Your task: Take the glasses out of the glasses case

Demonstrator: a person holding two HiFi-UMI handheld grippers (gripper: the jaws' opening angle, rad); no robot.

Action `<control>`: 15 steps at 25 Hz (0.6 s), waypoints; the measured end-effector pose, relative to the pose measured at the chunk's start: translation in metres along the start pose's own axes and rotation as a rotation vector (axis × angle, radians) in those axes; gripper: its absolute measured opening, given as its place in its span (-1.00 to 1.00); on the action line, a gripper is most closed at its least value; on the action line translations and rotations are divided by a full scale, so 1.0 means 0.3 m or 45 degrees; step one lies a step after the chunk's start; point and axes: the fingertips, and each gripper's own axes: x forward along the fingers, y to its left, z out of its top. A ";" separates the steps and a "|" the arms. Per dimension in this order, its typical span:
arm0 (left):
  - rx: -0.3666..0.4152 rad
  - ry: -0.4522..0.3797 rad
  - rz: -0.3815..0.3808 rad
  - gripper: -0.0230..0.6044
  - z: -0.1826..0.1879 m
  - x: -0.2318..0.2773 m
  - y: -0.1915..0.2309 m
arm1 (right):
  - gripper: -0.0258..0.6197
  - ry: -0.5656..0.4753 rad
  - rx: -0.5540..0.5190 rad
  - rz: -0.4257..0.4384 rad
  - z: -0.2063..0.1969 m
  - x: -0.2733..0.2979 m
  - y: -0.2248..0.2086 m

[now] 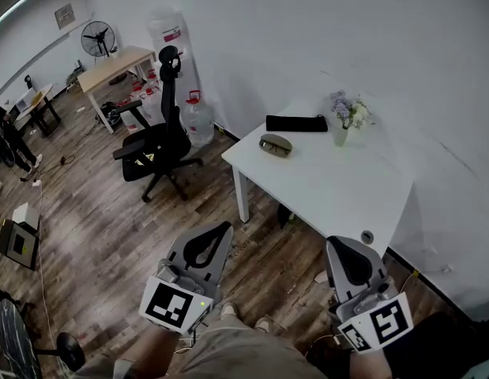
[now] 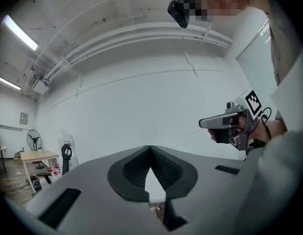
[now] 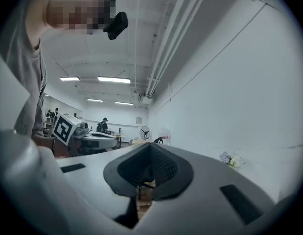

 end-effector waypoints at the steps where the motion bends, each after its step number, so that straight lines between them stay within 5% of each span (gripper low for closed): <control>1: 0.009 -0.003 -0.002 -0.88 -0.002 0.002 -0.001 | -0.83 -0.006 -0.002 0.000 0.001 -0.001 -0.001; 6: 0.046 -0.001 -0.004 -0.88 -0.006 -0.001 -0.008 | -0.81 -0.055 0.033 0.010 0.023 -0.013 0.000; 9: 0.029 0.001 0.003 -0.88 0.007 -0.006 -0.023 | -0.33 -0.041 0.039 0.014 0.024 -0.023 -0.006; 15: 0.040 0.007 0.022 -0.88 -0.019 0.004 -0.038 | -0.34 -0.018 0.039 0.029 -0.021 -0.022 -0.038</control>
